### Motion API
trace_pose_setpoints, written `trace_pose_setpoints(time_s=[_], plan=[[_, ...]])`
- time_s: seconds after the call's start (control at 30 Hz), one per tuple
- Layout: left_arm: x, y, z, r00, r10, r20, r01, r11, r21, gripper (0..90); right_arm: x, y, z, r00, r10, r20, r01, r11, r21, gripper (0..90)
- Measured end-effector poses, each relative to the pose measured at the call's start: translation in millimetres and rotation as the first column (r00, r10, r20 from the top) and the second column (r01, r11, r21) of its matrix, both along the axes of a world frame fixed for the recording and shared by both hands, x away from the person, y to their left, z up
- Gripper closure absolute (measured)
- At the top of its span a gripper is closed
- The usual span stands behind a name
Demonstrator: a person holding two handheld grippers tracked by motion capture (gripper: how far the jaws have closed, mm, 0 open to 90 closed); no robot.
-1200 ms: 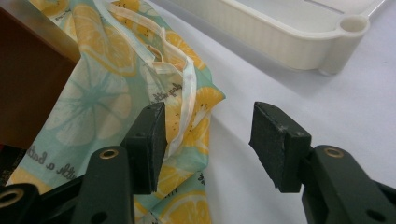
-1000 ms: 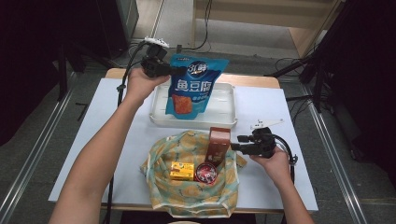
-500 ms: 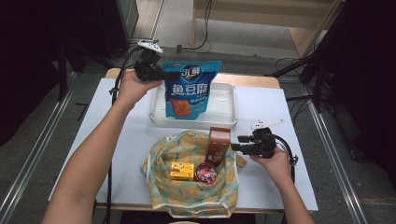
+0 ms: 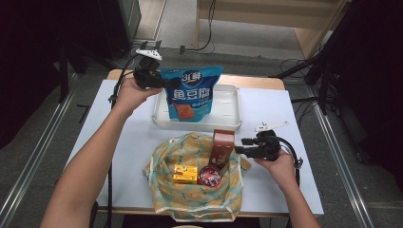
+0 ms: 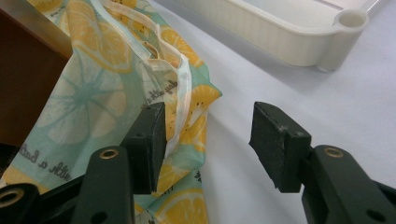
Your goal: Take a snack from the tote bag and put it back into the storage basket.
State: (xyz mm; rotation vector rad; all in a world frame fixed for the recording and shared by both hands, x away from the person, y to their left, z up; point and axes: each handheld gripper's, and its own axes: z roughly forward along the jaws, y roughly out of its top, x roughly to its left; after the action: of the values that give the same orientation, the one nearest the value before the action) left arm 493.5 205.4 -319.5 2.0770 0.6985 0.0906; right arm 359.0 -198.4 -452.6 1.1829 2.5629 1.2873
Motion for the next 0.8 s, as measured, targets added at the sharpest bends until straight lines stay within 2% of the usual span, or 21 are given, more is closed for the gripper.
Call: trace_pose_setpoints(time_s=[0.1, 0.17, 0.43, 0.67, 0.73, 0.8], plan=[[-1.0, 1.9, -1.4, 1.0, 0.003, 0.003, -0.003, 1.0, 0.005, 71.0, -0.3, -0.2, 0.3, 1.0, -0.002, 0.002, 0.002, 1.0, -0.002, 46.8], [-2.0, 3.7, -2.6, 1.0, 0.002, -0.003, -0.002, 1.0, -0.006, 68.8, -0.2, -0.4, 0.2, 1.0, -0.002, 0.0, 0.002, 1.0, -0.002, 46.8], [-5.4, 5.7, -5.1, 0.9993, -0.018, -0.033, 0.019, 0.9993, 0.033, 59.8, 0.0, -0.6, 0.1, 1.0, 0.0, 0.0, 0.0, 1.0, -0.003, 46.8], [-10.3, 15.2, -16.4, 0.9987, -0.009, -0.051, 0.01, 0.9994, 0.032, 57.4, 0.3, -0.1, 0.1, 1.0, 0.002, 0.002, -0.002, 1.0, -0.004, 46.8], [-10.9, 16.9, -18.3, 0.9979, -0.006, -0.064, 0.009, 0.9987, 0.051, 55.6, 0.8, 0.2, 0.1, 1.0, 0.005, 0.004, -0.005, 1.0, -0.006, 46.8], [-13.3, 19.5, -20.1, 0.9989, -0.001, -0.046, 0.003, 0.9991, 0.043, 55.0, 1.2, 0.5, 0.0, 1.0, 0.007, 0.006, -0.007, 1.0, -0.006, 46.8]])
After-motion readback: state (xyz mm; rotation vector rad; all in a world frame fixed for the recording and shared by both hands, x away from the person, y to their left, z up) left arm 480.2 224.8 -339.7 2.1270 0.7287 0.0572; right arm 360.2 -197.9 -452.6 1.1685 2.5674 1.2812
